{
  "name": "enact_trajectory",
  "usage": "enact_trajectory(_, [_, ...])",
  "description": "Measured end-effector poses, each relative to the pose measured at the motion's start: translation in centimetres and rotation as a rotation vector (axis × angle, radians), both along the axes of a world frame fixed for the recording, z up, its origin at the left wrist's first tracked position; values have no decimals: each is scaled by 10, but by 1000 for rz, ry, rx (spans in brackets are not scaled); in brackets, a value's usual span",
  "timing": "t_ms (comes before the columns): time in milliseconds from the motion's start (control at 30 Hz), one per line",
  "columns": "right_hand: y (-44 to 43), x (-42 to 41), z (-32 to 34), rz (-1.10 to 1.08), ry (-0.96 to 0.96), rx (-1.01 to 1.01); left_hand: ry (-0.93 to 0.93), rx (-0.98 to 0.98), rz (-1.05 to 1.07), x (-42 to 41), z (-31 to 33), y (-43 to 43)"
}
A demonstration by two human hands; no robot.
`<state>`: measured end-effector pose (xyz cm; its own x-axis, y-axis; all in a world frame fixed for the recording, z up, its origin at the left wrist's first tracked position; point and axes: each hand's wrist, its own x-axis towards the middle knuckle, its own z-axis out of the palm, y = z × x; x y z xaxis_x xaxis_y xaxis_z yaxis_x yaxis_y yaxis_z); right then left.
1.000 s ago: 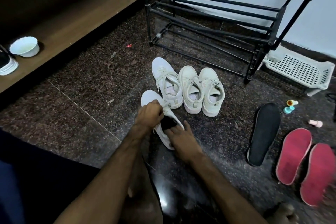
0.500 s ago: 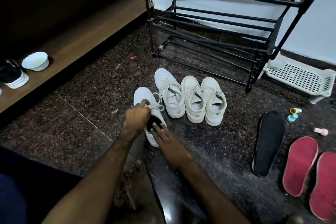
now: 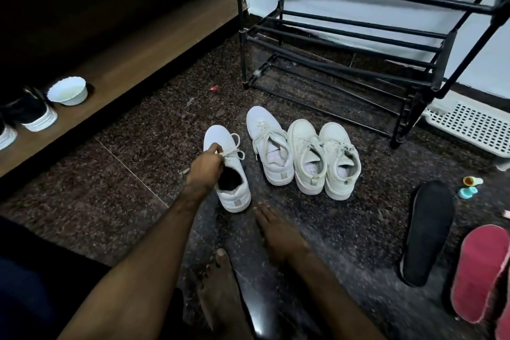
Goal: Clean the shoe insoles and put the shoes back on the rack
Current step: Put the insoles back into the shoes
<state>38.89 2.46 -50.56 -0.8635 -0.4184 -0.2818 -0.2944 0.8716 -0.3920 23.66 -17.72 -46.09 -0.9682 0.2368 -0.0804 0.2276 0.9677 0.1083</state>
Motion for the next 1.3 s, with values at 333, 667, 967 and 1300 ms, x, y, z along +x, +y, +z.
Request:
enact_trajectory(333, [14, -3, 11, -181, 56, -99, 152, 133, 29, 20, 7, -1])
enact_trajectory(667, [140, 28, 21, -836, 125, -170, 141, 226, -152, 27, 19, 86])
enact_trajectory(967, [218, 92, 3, -1510, -10, -3, -156, 100, -119, 29, -14, 135])
enact_trajectory(1300, [217, 92, -21, -1783, 42, -159, -203, 113, -152, 93, -9, 138])
